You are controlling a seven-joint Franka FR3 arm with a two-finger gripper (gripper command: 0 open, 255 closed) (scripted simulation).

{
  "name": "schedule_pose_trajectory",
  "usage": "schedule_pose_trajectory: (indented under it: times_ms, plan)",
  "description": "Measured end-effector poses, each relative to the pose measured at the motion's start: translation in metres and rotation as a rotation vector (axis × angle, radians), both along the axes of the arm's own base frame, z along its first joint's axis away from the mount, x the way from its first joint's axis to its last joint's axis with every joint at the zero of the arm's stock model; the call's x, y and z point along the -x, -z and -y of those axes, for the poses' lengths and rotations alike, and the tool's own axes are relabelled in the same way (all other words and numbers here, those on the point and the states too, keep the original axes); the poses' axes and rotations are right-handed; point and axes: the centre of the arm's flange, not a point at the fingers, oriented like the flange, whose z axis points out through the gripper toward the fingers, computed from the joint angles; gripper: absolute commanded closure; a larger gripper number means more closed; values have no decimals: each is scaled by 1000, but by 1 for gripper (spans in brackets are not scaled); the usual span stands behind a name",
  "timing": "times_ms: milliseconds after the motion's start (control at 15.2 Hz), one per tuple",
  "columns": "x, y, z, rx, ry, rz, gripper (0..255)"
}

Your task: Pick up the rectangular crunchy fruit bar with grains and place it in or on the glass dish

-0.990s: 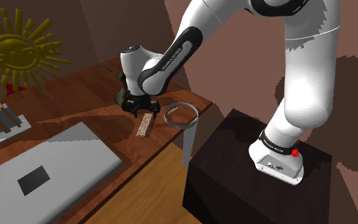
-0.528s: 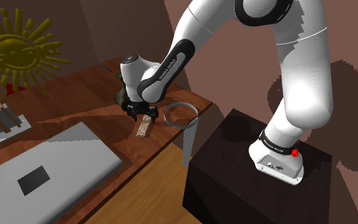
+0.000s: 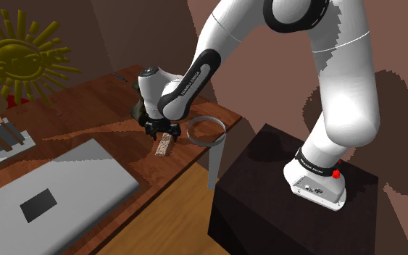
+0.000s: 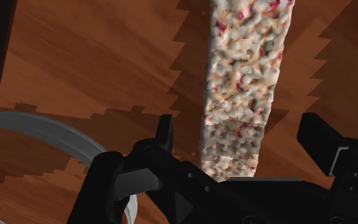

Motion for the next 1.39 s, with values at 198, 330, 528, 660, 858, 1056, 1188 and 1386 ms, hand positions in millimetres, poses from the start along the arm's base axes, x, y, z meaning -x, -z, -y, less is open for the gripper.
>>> schedule_pose_trajectory:
  times_ms: [198,330,528,660,858,1056,1188,1386]
  plan:
    - [0,0,0,0,0,1,255]
    - [0,0,0,0,0,0,255]
    - [0,0,0,0,0,1,255]
    - [0,0,0,0,0,1,255]
    - [0,-6,0,0,0,0,255]
    - [0,-22,0,0,0,0,255]
    - [1,-31,0,0,0,0,255]
    - [0,-48,0,0,0,0,255]
